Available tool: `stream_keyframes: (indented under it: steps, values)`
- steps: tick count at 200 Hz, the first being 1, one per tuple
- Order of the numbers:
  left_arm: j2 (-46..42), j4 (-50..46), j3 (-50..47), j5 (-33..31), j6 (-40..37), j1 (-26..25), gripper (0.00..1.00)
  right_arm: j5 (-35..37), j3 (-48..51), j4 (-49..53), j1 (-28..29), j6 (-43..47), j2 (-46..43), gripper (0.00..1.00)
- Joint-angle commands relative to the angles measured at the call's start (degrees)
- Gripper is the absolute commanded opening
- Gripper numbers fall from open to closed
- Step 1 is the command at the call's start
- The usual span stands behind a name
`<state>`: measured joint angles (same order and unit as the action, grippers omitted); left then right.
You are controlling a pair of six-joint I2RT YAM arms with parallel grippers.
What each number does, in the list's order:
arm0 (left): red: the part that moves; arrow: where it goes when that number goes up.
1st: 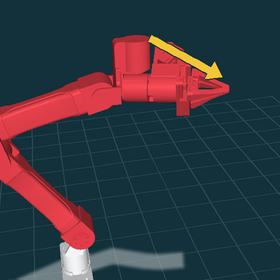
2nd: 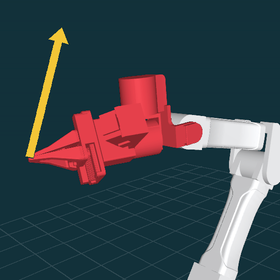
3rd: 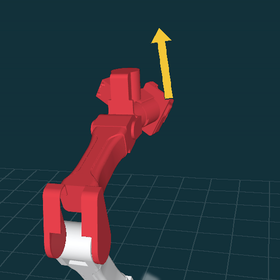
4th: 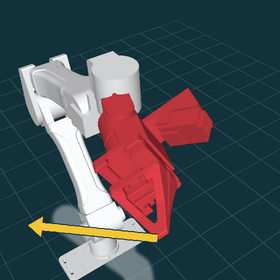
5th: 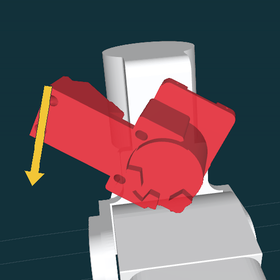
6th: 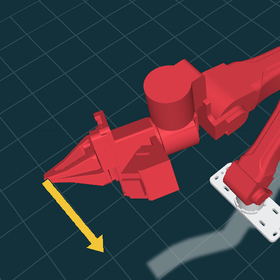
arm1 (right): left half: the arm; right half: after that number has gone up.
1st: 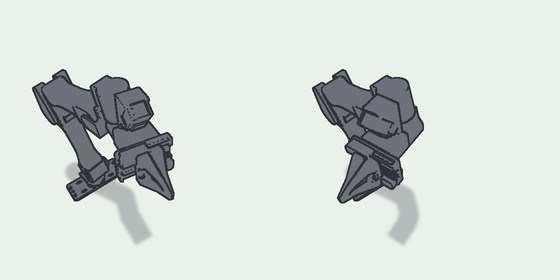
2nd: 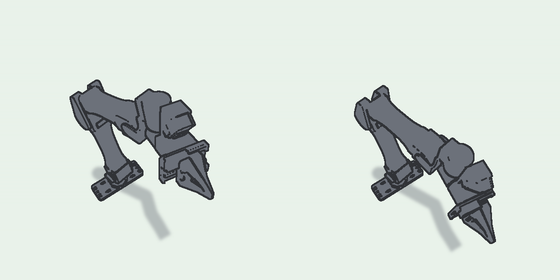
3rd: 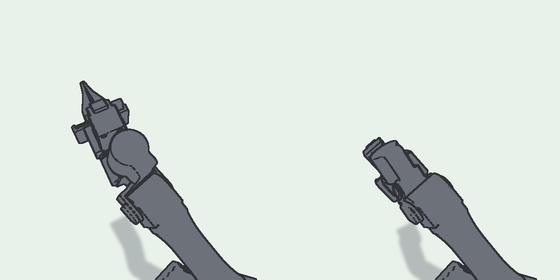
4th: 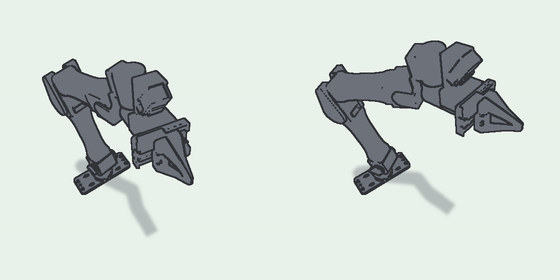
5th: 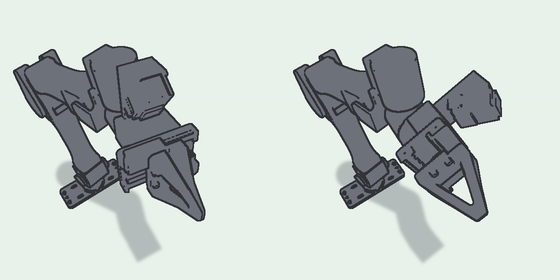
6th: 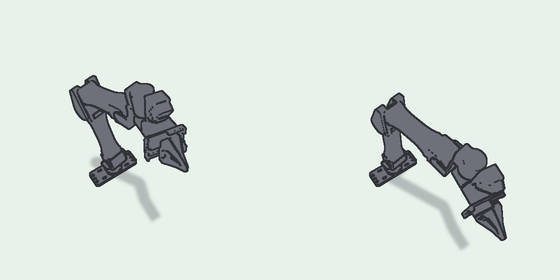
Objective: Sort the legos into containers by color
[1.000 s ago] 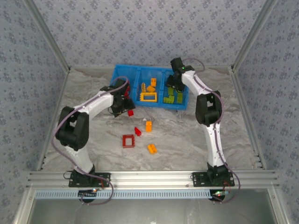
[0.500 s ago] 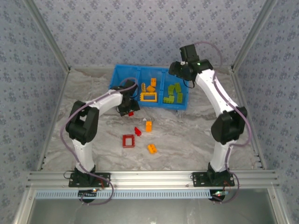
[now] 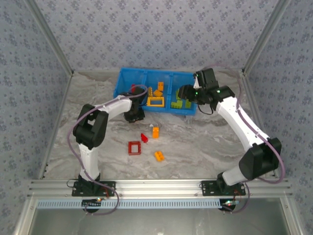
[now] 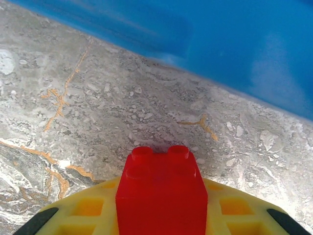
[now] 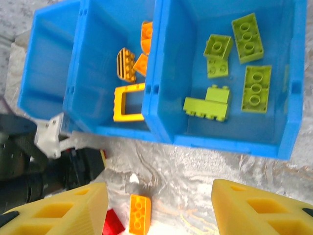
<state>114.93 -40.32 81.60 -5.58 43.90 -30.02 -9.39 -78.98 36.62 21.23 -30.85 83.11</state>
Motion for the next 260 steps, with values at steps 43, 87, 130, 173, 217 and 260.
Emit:
stream_keyframes:
  steps: [43, 87, 130, 173, 217, 260]
  values:
    - [-13.9, -7.3, 2.5, -6.2, -6.2, 1.0, 0.27, -2.8, 9.9, -7.0, 6.2, 4.4, -11.1, 0.62]
    - [-8.8, -6.0, 13.0, -4.9, -10.3, 7.4, 0.27, -0.8, 22.1, -21.1, 14.4, 4.8, -14.4, 0.66]
    - [5.7, -3.1, 29.4, -3.7, -13.1, 9.4, 0.26, 1.1, 20.5, -17.6, 17.9, 5.0, -10.6, 0.66]
    - [22.1, -14.8, 52.7, -8.4, -11.9, 11.3, 0.25, 2.9, 20.8, -15.1, 18.0, 5.0, -13.3, 0.67]
    - [29.4, -23.5, 60.7, -13.7, -10.1, 10.8, 0.19, 4.2, 22.1, -12.1, 17.6, 4.5, -15.2, 0.67]
    - [28.5, -20.9, 55.0, -11.7, -8.0, 10.4, 0.25, 8.1, 21.2, -6.1, 18.8, 5.7, -11.1, 0.71]
